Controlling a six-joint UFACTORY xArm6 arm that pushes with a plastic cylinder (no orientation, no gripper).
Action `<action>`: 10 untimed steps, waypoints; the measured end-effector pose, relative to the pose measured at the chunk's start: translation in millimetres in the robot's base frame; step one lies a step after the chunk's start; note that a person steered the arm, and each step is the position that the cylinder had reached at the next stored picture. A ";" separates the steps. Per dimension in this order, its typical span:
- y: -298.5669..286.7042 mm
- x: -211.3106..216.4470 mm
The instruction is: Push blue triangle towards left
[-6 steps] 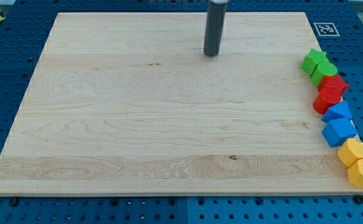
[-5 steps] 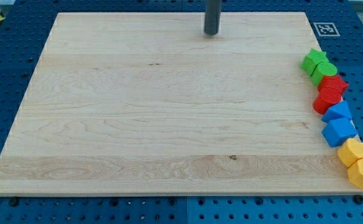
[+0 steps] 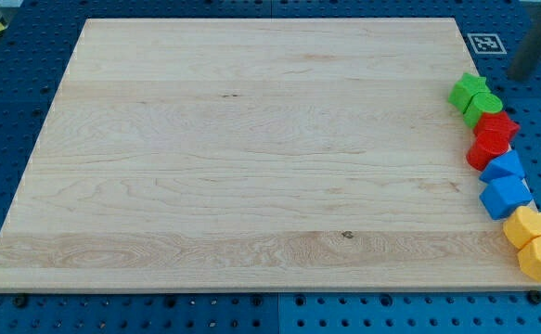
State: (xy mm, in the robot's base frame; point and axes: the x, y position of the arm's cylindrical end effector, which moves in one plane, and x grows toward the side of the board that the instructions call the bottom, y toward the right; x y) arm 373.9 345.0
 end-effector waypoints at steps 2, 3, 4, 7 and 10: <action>0.3 118.0; -1.1 118.9; -16.5 128.2; -52.9 131.4; -113.3 130.6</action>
